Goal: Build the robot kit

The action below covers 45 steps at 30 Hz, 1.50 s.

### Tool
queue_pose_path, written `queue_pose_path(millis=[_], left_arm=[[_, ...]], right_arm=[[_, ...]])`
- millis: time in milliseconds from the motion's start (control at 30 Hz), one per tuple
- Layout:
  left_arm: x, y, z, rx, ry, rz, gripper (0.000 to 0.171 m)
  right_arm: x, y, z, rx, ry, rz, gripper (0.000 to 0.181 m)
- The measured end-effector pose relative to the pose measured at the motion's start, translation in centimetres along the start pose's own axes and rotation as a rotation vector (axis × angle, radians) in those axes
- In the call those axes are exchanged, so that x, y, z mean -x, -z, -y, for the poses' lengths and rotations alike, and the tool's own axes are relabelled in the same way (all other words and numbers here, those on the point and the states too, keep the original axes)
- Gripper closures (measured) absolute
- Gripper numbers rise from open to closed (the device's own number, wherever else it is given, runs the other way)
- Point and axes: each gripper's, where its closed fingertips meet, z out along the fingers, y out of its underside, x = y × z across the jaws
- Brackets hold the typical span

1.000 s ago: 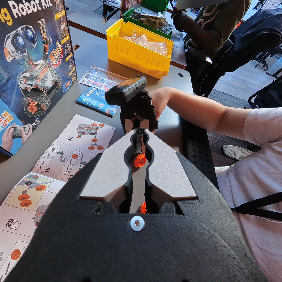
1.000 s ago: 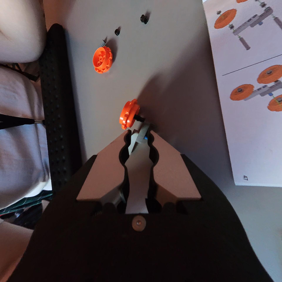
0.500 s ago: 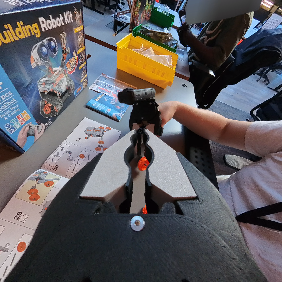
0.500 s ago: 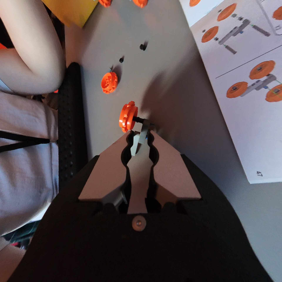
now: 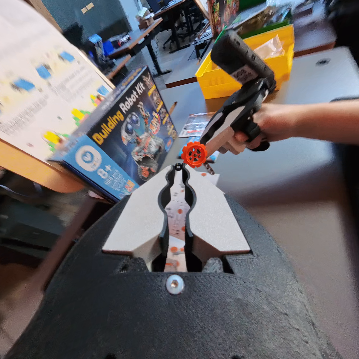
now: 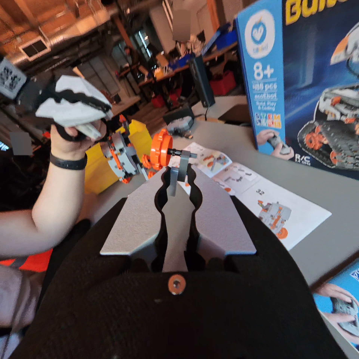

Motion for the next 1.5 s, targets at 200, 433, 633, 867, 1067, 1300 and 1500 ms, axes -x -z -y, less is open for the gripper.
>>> queue_pose_path(millis=[200, 433, 633, 867, 1067, 1300, 1500], left_arm=[[-1.5, -1.2, -0.6, 0.127, -0.296, 0.096, 0.166], [-3.5, -2.3, -2.1, 0.218, -0.315, 0.008, 0.166], [-4.3, -3.2, -4.0, 0.315, -0.33, -0.032, 0.166], [-4.9, -3.8, -5.3, 0.362, -0.326, -0.071, 0.166], [-5.1, -4.1, -5.6, 0.38, -0.373, -0.071, 0.166], [-5.7, -4.1, -6.1, 0.401, -0.375, -0.1, 0.166], [-5.0, -3.9, -5.9, 0.409, -0.389, -0.059, 0.166]], right_arm=[[2.9, -1.1, 0.4, -0.076, -0.055, 0.037, 0.165], [3.7, -1.6, -2.9, -0.027, -0.248, 0.114, 0.165], [3.4, -1.7, -3.8, -0.006, -0.338, 0.159, 0.165], [2.9, -2.0, -4.8, 0.037, -0.319, 0.151, 0.165], [2.5, -2.0, -5.1, 0.065, -0.245, 0.112, 0.165], [2.3, -2.2, -5.6, 0.083, -0.238, 0.093, 0.165], [2.4, -2.0, -5.0, 0.05, -0.187, 0.093, 0.165]])
